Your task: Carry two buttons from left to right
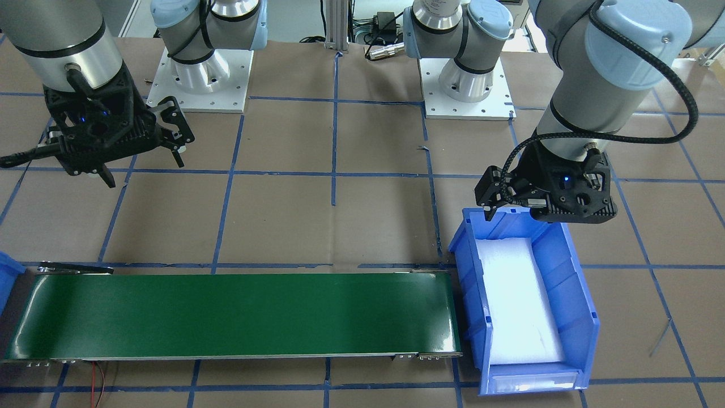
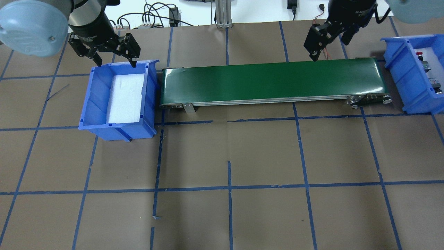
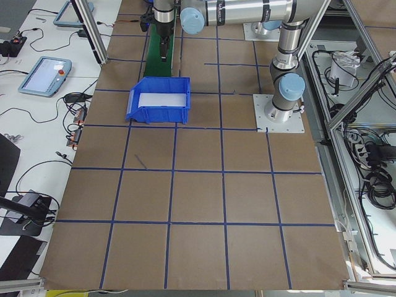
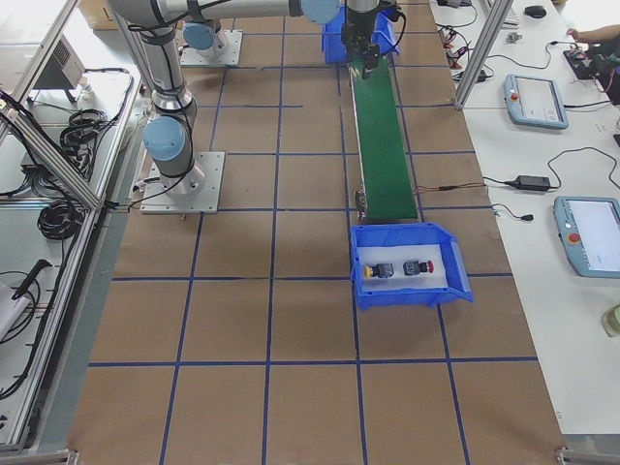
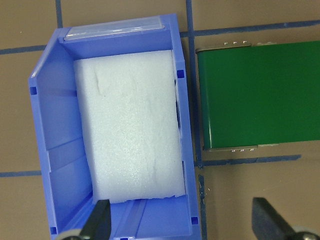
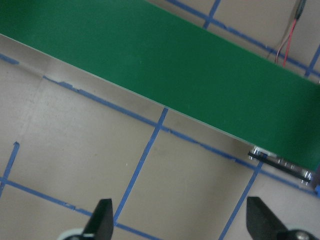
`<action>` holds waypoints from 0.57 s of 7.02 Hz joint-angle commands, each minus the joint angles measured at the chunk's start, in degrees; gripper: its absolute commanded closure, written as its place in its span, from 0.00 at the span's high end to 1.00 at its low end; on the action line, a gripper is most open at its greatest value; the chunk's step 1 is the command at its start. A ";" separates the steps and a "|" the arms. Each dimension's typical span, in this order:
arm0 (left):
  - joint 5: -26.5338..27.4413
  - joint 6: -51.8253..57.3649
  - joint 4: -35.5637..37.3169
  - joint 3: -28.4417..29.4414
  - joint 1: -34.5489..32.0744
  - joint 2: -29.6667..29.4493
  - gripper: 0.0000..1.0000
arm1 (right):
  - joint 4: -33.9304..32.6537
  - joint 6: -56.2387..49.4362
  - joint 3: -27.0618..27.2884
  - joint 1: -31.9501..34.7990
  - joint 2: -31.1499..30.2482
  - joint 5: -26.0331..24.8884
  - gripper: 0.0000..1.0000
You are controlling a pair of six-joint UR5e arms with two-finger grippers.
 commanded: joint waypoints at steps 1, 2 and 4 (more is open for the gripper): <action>0.13 -0.51 -5.93 -0.05 -0.02 2.87 1.00 | 6.62 4.87 0.99 -2.41 -1.39 -0.41 1.00; 0.22 -1.04 -8.67 -0.05 0.06 3.93 1.00 | 7.50 5.47 1.25 -2.59 -1.30 -0.49 1.00; 0.31 -1.04 -8.69 -0.57 0.06 4.21 1.00 | 8.74 8.55 1.16 -2.68 -1.30 -0.32 1.00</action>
